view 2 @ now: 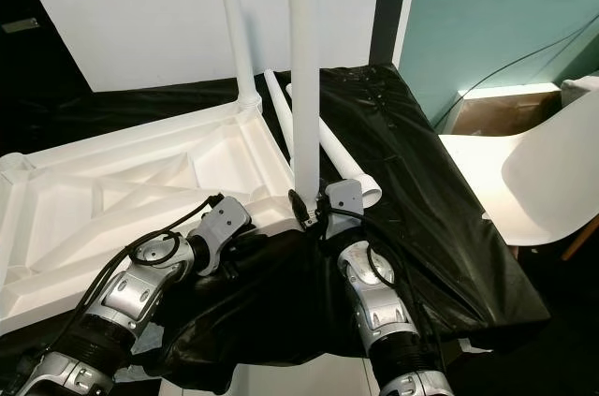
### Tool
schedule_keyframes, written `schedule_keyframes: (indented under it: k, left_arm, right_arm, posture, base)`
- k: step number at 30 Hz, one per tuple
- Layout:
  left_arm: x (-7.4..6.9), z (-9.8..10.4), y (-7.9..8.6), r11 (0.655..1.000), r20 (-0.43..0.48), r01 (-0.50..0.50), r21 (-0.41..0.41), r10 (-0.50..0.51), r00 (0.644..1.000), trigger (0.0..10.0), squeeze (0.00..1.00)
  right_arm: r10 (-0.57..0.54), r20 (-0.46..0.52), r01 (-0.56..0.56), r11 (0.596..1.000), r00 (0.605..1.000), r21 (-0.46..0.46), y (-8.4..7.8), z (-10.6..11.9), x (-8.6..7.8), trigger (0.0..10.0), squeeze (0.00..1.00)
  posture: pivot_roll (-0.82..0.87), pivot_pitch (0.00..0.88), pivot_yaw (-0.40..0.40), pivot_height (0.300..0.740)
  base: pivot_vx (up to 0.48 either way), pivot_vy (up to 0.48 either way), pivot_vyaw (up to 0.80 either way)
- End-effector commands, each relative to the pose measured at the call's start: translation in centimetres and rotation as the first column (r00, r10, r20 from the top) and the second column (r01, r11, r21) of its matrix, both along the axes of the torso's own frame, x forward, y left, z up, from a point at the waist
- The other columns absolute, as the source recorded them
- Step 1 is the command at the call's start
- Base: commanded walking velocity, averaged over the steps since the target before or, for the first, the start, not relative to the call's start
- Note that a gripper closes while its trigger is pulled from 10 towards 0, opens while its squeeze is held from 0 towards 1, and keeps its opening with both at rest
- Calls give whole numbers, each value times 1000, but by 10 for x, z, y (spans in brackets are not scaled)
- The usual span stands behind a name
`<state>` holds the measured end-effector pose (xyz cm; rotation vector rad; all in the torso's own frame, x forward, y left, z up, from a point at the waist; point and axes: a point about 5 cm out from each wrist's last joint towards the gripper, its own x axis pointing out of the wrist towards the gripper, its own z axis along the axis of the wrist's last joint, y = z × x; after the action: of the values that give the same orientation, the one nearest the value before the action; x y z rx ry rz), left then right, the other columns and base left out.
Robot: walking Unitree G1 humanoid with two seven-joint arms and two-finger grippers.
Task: Building children table
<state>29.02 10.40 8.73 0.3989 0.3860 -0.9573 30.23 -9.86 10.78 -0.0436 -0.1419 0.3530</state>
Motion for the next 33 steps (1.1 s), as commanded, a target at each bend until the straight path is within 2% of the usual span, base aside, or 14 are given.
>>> schedule_keyframes:
  k: [1, 4, 5, 7, 8, 11, 13, 14, 17, 21, 23, 24, 28, 33]
  left_arm:
    - [-20, -34, 4, 999, -169, 22, 49, -13, 986, 10000, 0]
    - [-20, -34, 4, 999, -169, 22, 49, -13, 986, 10000, 0]
    - [-20, -34, 4, 999, -169, 20, 49, -12, 986, 10000, 0]
    - [-21, -34, 5, 999, -169, 19, 48, -10, 986, 10000, 0]
    - [-21, -34, 5, 999, -169, 18, 48, -9, 986, 10000, 0]
    - [-22, -35, 5, 999, -169, 16, 47, -8, 986, 10000, 0]
    - [-22, -36, 5, 999, -171, 15, 49, -6, 985, 10000, 0]
    - [-23, -36, 6, 999, -173, 14, 50, -5, 985, 10000, 0]
    - [-22, -37, 5, 999, -174, 17, 50, -8, 985, 10000, 0]
    - [-21, -37, 4, 999, -172, 19, 50, -10, 985, 10000, 0]
    - [-20, -36, 3, 999, -170, 24, 49, -15, 985, 10000, 0]
    - [-20, -36, 2, 998, -169, 25, 50, -16, 985, 10000, 0]
    - [-21, -36, 4, 998, -169, 23, 53, -14, 986, 10000, 0]
    - [-22, -36, 6, 998, -171, 19, 53, -10, 985, 10000, 0]
  right_arm:
    - [-111, -21, 111, 994, 994, 18, -18, 2, 7, 0, 0]
    - [-86, -33, 87, 996, 996, 17, -14, 3, 8, 902, 0]
    - [-43, -35, 43, 999, 998, 5, -8, 3, 8, 10000, 0]
    - [21, -44, -22, 1000, 999, -8, -3, 2, 7, 10000, 0]
    - [64, -47, -64, 998, 997, -12, 0, 1, 5, 10000, 1000]
    - [113, -50, -114, 993, 992, -19, 2, 0, 5, 10000, 1000]
    - [173, 2, -172, 980, 985, -95, 0, 5, 6, 10000, 1000]
    - [225, 21, -220, 964, 974, -149, -4, 8, 9, 10000, 59]
    - [335, -1, -325, 913, 942, -246, -18, 16, 21, 10000, 0]
    - [364, -26, -358, 898, 931, -257, -23, 19, 26, 10000, 0]
    - [427, -96, -436, 850, 899, -297, -30, 20, 31, 10000, 0]
    - [461, -151, -484, 815, 875, -319, -32, 16, 31, 0, 0]
    - [521, -256, -581, 741, 814, -337, -35, 7, 28, 0, 0]
    - [535, -273, -599, 735, 800, -317, -34, 4, 28, 0, 0]
  posture:
    - [4, 0, 12, 740]
    - [6, 0, 10, 740]
    - [10, 0, 8, 740]
    - [12, 0, 6, 740]
    - [12, 0, 6, 740]
    - [11, 0, 7, 740]
    - [9, 0, 6, 740]
    - [6, 0, 5, 740]
    - [0, 0, 6, 740]
    - [-1, 0, 7, 740]
    - [-2, 0, 10, 740]
    - [0, 0, 10, 740]
    - [6, 0, 8, 740]
    - [8, 0, 7, 740]
  base:
    - [0, 0, 0]
    - [0, 0, 0]
    - [0, 0, 0]
    - [0, 0, 0]
    - [0, 0, 0]
    - [0, 0, 0]
    - [0, 0, 0]
    - [0, 0, 0]
    - [0, 0, 0]
    - [0, 0, 0]
    - [0, 0, 0]
    - [0, 0, 0]
    - [0, 0, 0]
    - [0, 0, 0]
